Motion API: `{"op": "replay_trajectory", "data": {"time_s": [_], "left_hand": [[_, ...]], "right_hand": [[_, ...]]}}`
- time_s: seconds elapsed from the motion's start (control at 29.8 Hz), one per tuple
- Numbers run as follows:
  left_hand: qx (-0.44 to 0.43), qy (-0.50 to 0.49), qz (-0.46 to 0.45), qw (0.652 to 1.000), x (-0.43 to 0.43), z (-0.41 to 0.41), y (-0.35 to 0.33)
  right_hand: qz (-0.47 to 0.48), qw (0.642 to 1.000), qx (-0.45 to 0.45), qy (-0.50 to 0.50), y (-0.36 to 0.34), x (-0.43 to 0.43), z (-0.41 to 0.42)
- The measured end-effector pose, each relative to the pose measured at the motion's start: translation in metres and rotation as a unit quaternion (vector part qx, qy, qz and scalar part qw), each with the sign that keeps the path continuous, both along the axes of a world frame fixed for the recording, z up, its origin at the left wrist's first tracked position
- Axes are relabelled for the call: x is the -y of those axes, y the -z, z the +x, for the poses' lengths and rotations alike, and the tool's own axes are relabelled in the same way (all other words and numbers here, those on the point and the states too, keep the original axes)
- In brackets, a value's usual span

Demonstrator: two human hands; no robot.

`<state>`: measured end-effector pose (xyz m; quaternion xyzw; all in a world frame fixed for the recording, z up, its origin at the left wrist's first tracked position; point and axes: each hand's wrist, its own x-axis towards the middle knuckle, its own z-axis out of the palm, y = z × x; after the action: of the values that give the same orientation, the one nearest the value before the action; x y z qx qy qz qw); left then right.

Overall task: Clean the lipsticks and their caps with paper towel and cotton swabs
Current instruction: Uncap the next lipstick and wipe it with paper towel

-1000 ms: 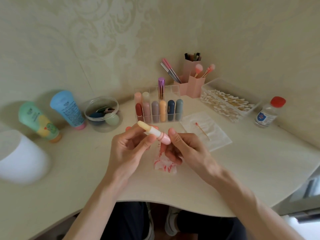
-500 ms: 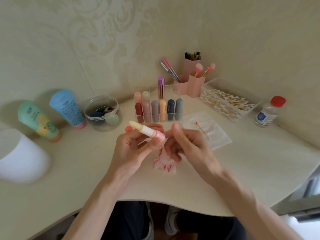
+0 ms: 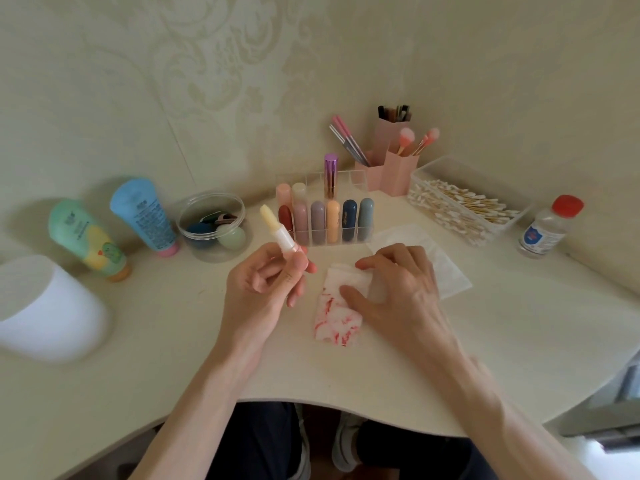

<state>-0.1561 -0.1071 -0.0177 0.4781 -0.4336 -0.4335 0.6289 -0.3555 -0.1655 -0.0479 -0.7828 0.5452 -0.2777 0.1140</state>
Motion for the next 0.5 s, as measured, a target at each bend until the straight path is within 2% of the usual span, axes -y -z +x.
{"op": "replay_trajectory", "data": {"time_s": [0.17,0.3,0.44,0.5], "left_hand": [[0.019,0.025,0.0,1.0,0.002,-0.003,0.003],[0.036,0.055,0.002,0.998,0.001,-0.004,0.005],[0.029,0.073,0.008,0.997,0.002,-0.005,0.005],[0.029,0.07,0.014,0.997,0.003,-0.004,0.005]], "right_hand": [[-0.042,0.997,0.047,-0.04,-0.002,-0.003,0.004],[0.0,0.99,0.127,-0.068,-0.013,-0.009,0.003],[-0.005,0.986,0.154,-0.062,-0.015,-0.01,0.005],[0.004,0.977,0.2,-0.074,-0.016,-0.008,0.005]]}}
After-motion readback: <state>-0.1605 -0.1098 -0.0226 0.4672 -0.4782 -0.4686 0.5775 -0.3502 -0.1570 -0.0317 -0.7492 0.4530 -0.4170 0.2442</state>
